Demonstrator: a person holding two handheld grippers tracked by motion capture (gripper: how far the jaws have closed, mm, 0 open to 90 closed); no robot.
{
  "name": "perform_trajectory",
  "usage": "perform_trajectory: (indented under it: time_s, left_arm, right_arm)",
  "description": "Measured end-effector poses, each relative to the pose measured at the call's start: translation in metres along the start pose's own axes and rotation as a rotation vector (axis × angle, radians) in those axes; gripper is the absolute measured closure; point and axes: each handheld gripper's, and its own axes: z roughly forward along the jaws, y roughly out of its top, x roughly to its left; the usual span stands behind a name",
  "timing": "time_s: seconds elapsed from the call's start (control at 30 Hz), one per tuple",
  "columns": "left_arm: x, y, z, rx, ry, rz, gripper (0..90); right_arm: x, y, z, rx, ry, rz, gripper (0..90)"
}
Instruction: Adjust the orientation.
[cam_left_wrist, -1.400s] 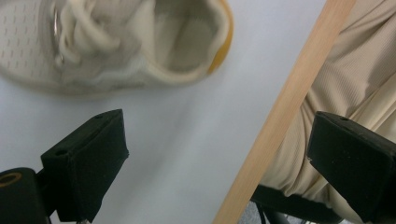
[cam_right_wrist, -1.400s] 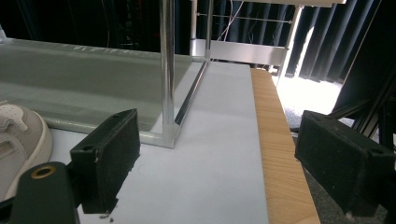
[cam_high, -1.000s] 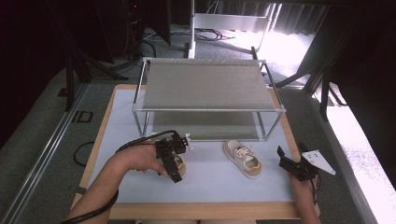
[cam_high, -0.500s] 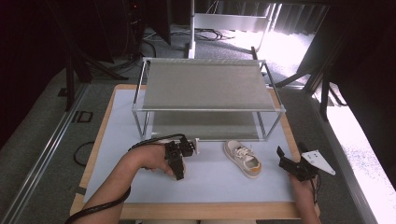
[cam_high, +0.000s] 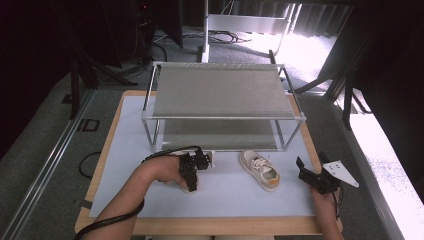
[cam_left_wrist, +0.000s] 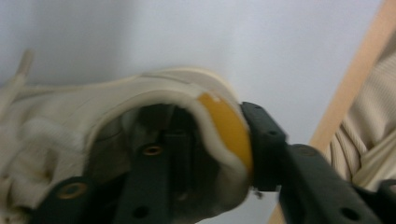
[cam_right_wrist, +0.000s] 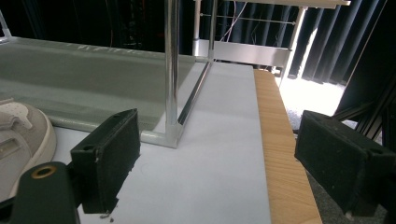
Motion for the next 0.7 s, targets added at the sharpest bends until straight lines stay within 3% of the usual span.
perform_trajectory:
  time_s: [0.13, 0.2, 0.27, 0.37, 0.43, 0.47, 0.57, 0.7]
  left_arm:
    - [-0.004, 0.0, -0.002, 0.042, 0.008, 0.068, 74.6]
    - [-0.006, -0.001, -0.004, 0.034, 0.014, 0.091, 75.2]
    - [-0.009, -0.002, -0.007, 0.028, 0.048, 0.129, 75.9]
    - [-0.016, 0.001, -0.012, -0.021, 0.076, 0.212, 77.4]
    - [-0.021, 0.003, -0.017, -0.064, 0.067, 0.289, 77.7]
    - [-0.024, 0.004, -0.018, -0.077, 0.061, 0.307, 77.6]
    - [-0.032, 0.007, -0.015, -0.07, 0.061, 0.37, 77.4]
    - [-0.04, 0.011, -0.006, -0.025, 0.043, 0.405, 76.3]
  right_arm:
    - [0.0, 0.0, 0.0, 0.001, 0.001, 0.001, 13.7]
    - [0.0, 0.0, 0.0, 0.002, 0.001, 0.0, 13.6]
    - [0.0, 0.0, 0.0, 0.001, 0.0, -0.001, 13.7]
    - [0.0, 0.0, 0.0, 0.003, -0.001, -0.002, 13.7]
    - [0.0, 0.0, 0.0, 0.003, -0.001, -0.003, 13.7]
    - [0.0, 0.0, 0.0, 0.003, -0.002, -0.003, 13.7]
    - [0.0, 0.0, 0.0, 0.002, -0.001, 0.0, 13.7]
    - [0.0, 0.0, 0.0, 0.001, -0.001, -0.001, 13.7]
